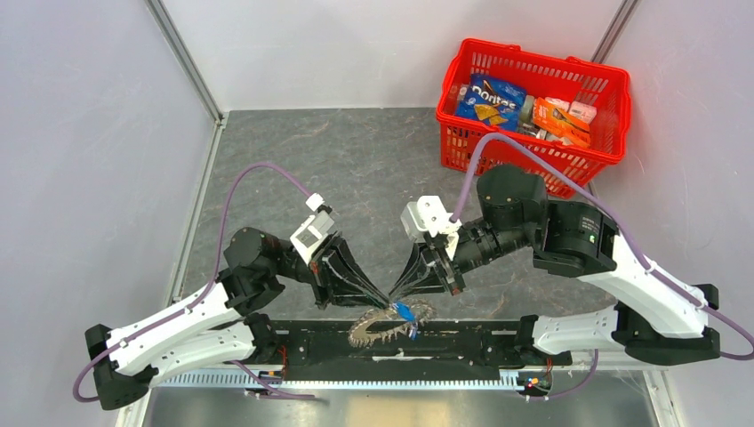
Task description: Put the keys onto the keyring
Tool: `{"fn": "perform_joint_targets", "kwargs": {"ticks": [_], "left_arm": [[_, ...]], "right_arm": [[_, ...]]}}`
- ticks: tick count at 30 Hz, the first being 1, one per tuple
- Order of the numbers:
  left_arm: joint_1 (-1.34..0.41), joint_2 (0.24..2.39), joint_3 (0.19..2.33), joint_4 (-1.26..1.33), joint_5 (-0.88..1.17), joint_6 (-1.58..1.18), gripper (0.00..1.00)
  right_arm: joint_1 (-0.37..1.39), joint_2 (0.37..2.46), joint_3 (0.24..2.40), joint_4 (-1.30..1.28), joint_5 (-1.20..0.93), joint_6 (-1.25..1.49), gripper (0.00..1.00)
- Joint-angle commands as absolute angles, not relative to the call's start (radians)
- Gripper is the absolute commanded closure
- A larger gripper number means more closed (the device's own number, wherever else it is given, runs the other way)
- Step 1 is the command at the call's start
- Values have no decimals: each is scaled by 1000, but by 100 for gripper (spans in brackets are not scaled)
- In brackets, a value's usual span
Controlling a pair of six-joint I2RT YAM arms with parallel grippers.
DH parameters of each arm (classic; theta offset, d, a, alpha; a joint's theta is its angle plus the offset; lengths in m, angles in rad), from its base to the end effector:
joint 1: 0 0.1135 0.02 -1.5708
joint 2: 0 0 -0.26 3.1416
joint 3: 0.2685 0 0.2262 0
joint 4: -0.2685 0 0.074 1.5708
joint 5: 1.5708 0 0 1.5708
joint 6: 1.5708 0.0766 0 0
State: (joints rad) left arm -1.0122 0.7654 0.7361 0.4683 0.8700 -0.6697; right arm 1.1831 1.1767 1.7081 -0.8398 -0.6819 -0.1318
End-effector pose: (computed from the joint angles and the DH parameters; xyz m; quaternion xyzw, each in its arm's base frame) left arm 0.0373 -0.1701 0.3997 0.4334 0.4185 -0.7212 0.3420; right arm 0.0328 0.2080 0.4753 -0.6211 0.4817 0.5126 0.3456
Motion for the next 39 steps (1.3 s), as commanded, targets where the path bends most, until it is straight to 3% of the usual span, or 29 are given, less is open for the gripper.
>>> {"fn": "perform_joint_targets", "kwargs": {"ticks": [1, 29, 34, 39], "left_arm": [[-1018, 753, 794, 506, 912, -655, 98], [-1018, 701, 767, 419, 879, -610, 97], [-1018, 618, 789, 221, 802, -546, 95], [-1018, 557, 723, 198, 674, -528, 88]], "right_arm": [[1189, 1189, 1739, -845, -693, -165, 100], [1189, 1191, 1773, -870, -668, -176, 100], [1188, 1132, 1626, -830, -590, -120, 100], [1188, 1088, 1427, -708, -468, -14, 99]]}}
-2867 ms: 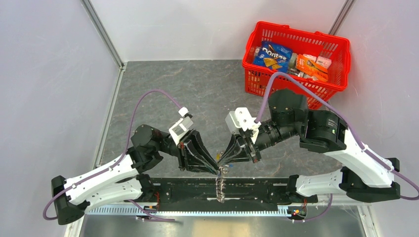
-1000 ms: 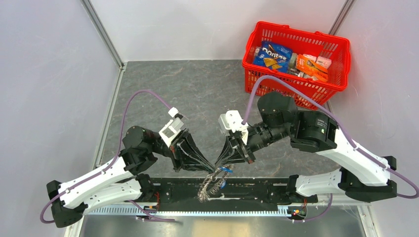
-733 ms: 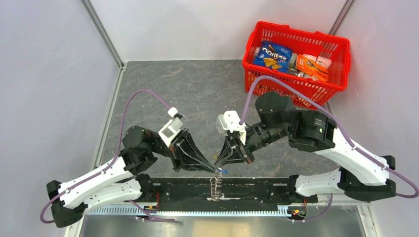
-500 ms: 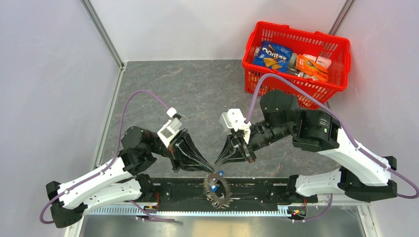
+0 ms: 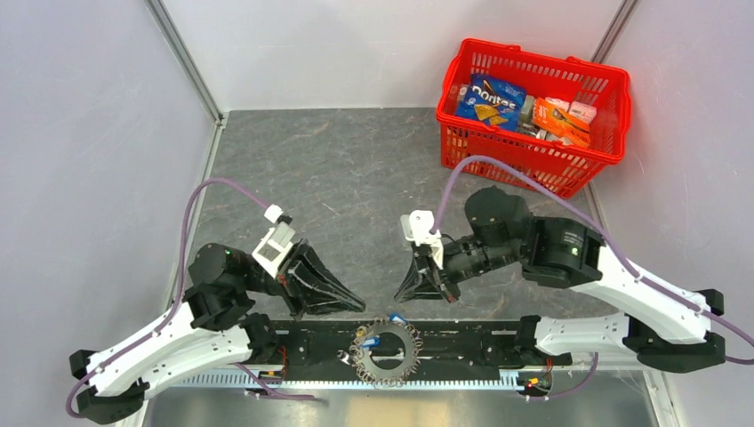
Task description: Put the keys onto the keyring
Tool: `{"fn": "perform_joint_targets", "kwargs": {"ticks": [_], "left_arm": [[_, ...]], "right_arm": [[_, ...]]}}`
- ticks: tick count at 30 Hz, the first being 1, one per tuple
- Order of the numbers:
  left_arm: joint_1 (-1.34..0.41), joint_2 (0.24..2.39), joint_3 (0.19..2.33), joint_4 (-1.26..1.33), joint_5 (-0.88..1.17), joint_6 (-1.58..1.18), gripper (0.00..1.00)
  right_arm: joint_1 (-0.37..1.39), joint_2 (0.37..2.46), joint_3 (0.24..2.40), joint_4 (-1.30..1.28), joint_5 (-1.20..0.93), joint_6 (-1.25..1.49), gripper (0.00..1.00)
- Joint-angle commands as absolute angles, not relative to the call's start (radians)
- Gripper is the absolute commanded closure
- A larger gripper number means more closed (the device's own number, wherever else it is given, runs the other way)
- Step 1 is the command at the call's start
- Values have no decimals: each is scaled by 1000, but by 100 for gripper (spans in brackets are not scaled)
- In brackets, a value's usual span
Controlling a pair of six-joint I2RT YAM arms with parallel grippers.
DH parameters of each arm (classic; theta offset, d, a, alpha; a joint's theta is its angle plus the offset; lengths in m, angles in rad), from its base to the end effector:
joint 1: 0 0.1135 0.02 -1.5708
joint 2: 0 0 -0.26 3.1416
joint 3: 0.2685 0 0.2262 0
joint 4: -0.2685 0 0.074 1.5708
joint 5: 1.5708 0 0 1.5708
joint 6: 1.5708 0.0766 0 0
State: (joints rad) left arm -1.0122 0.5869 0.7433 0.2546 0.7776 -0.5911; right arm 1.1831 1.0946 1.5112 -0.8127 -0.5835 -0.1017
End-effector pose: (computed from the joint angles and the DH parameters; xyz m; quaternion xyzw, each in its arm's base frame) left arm 0.0220 -0.1366 0.4021 0.4161 0.4296 -0.7007 0.3892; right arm 0.0378 0.2041 0.4345 -0.6053 0.5428 0.4785 0.3318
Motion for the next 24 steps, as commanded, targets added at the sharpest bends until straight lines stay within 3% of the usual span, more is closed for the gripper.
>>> {"fn": "perform_joint_targets", "kwargs": {"ticks": [1, 2, 9, 16, 24], "left_arm": [[-1018, 561, 725, 183, 667, -519, 86], [-1019, 565, 732, 156, 655, -506, 84], [-1018, 524, 738, 23, 459, -449, 79], [-1018, 384, 729, -105, 189, -432, 77], [-1018, 297, 740, -293, -106, -463, 76]], "right_arm": [[1189, 1094, 1409, -699, -458, 11, 92], [1190, 1101, 1393, -695, -443, 44, 81], [1187, 1121, 1201, -576, -386, 241, 51], [1187, 1164, 1010, -361, -322, 417, 44], [1187, 1311, 955, -306, -313, 538, 40]]}}
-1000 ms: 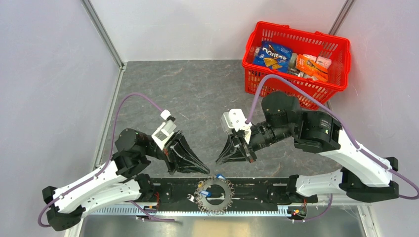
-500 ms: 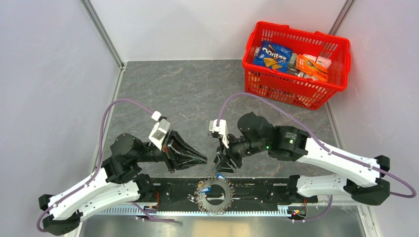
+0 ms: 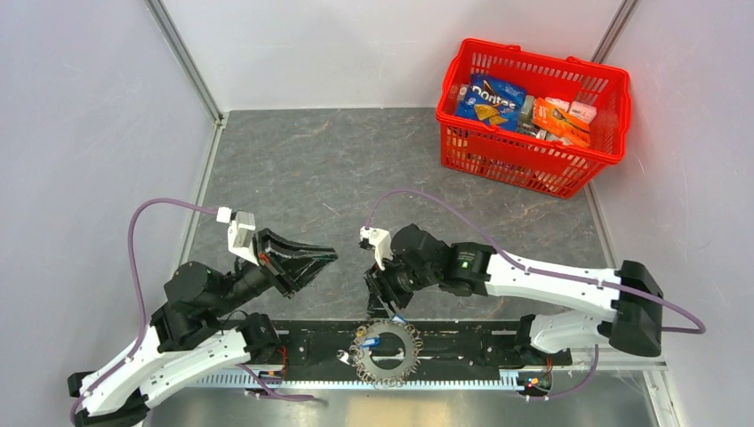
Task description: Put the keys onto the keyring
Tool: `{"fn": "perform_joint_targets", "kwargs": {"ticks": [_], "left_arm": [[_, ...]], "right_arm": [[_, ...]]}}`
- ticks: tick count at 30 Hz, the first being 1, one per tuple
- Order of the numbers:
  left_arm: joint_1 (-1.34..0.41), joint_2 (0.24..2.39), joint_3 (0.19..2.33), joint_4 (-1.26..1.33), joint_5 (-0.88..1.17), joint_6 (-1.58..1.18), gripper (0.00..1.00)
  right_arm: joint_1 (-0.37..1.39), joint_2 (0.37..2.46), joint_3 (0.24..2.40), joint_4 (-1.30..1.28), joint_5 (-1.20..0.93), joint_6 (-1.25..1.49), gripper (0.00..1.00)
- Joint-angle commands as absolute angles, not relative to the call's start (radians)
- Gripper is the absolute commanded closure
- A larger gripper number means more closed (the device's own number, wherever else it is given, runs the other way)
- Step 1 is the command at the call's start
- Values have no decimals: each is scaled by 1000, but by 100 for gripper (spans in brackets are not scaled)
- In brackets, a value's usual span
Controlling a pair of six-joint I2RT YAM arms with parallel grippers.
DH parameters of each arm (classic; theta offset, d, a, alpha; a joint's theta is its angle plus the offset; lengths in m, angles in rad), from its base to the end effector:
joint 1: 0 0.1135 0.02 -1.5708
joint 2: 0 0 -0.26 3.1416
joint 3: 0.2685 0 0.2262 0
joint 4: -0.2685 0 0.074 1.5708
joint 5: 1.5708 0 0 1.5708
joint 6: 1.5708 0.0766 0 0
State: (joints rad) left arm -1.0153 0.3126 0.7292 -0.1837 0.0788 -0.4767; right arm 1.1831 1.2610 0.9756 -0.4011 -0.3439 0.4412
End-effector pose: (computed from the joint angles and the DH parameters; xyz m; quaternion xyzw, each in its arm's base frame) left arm 0.0445 -0.0831 0.3713 0.1947 0.5891 -0.5500 0.5591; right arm 0.0819 0.2689 0.2647 -0.3910 0.8034 0.4124 0.1778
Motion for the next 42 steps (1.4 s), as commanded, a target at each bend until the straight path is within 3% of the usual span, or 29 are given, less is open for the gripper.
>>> {"fn": "perform_joint_targets", "kwargs": {"ticks": [1, 17, 31, 42], "left_arm": [[-1018, 296, 742, -312, -126, -467, 76], [-1018, 298, 746, -359, -180, -455, 76], [-1018, 300, 732, -359, -198, -441, 75], [-1018, 305, 728, -356, -196, -434, 75]], "right_arm": [[1187, 1328, 945, -294, -309, 553, 40], [1218, 1610, 920, -160, -287, 602, 37], [1232, 1690, 974, -165, -285, 559, 51], [1254, 1728, 1006, -194, -291, 532, 55]]}}
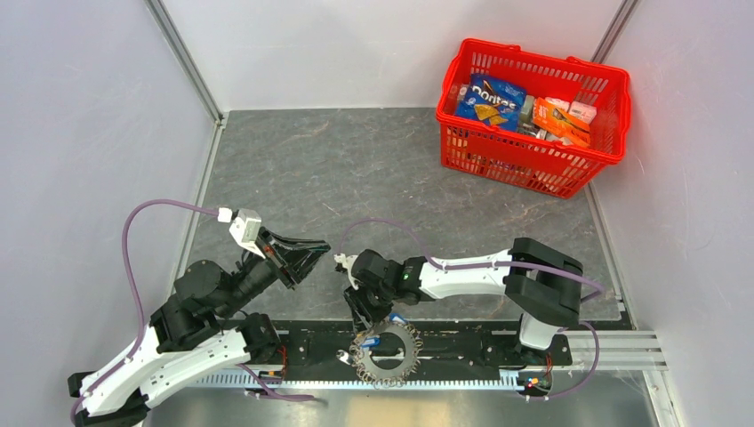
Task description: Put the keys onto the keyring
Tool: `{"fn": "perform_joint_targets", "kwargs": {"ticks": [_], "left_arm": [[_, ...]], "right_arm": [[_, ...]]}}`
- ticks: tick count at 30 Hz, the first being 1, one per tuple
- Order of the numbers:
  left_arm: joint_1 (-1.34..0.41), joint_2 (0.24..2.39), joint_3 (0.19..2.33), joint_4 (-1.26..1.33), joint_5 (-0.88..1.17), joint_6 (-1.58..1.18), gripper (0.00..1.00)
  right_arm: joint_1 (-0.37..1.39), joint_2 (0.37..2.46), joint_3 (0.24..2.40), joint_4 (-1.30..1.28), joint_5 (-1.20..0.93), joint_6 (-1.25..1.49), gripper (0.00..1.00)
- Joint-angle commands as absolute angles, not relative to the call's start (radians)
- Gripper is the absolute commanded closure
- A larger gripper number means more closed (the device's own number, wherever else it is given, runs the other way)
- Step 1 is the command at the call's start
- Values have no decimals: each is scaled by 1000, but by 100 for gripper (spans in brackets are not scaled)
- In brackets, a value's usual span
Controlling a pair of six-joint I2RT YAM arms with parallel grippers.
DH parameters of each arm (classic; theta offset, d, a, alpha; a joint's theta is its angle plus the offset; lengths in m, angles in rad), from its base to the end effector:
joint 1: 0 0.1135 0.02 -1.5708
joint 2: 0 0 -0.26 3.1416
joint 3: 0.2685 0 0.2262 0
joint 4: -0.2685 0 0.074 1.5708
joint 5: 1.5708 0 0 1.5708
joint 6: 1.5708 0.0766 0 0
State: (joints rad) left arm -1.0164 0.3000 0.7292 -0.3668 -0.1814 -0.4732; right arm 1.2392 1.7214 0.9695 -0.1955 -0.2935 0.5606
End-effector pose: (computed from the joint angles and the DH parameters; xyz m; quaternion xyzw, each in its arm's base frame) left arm 0.0612 -0.0727 0.3450 0.1193 0.6746 -0.4464 0.5757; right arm 0.0915 0.3337 0.1458 -0.3557 0.8730 0.3242 0.0796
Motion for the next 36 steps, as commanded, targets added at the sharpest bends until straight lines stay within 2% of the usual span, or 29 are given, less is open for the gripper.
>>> {"fn": "perform_joint_targets", "kwargs": {"ticks": [1, 6, 11, 14, 18, 19, 29, 36], "left_arm": [[-1018, 303, 726, -356, -198, -434, 75], [-1018, 301, 720, -353, -196, -436, 75], [-1018, 290, 721, -359, -194, -438, 75], [-1018, 284, 723, -362, -196, -437, 75], [-1018, 284, 721, -364, -193, -439, 75], [-1018, 283, 721, -364, -193, -439, 75], [-1018, 284, 719, -355, -195, -435, 75], [-1017, 290, 719, -347, -195, -425, 75]], "right_arm": [[1260, 1725, 1007, -199, -288, 527, 55], [1273, 1742, 1023, -212, -285, 517, 55], [1283, 1763, 1044, -222, -289, 510, 62], [1284, 1767, 1055, -245, -274, 504, 71], [1284, 1760, 1060, -283, -222, 494, 97], [1284, 1756, 1062, -294, -209, 493, 100], [1277, 1616, 1083, -402, -23, 449, 100], [1178, 1547, 1087, -451, 60, 411, 100]]}}
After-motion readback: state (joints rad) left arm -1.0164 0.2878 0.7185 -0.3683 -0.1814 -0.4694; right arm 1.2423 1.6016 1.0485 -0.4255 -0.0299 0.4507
